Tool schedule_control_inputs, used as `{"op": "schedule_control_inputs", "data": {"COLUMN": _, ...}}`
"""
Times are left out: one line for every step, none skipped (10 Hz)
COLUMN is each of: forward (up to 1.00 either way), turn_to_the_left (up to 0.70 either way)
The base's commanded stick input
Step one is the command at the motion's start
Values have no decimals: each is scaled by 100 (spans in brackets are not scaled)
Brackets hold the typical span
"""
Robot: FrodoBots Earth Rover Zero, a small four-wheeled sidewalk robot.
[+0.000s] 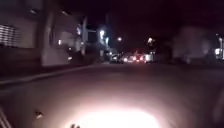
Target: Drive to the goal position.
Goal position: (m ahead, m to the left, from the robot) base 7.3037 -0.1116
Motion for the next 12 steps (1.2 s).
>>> {"op": "schedule_control_inputs", "data": {"forward": 100, "turn_to_the_left": 0}}
{"op": "schedule_control_inputs", "data": {"forward": 100, "turn_to_the_left": 0}}
{"op": "schedule_control_inputs", "data": {"forward": 100, "turn_to_the_left": 0}}
{"op": "schedule_control_inputs", "data": {"forward": 100, "turn_to_the_left": 0}}
{"op": "schedule_control_inputs", "data": {"forward": 100, "turn_to_the_left": 0}}
{"op": "schedule_control_inputs", "data": {"forward": 100, "turn_to_the_left": 0}}
{"op": "schedule_control_inputs", "data": {"forward": 100, "turn_to_the_left": 0}}
{"op": "schedule_control_inputs", "data": {"forward": 100, "turn_to_the_left": -27}}
{"op": "schedule_control_inputs", "data": {"forward": 100, "turn_to_the_left": -27}}
{"op": "schedule_control_inputs", "data": {"forward": 100, "turn_to_the_left": -27}}
{"op": "schedule_control_inputs", "data": {"forward": 100, "turn_to_the_left": -27}}
{"op": "schedule_control_inputs", "data": {"forward": 100, "turn_to_the_left": -3}}
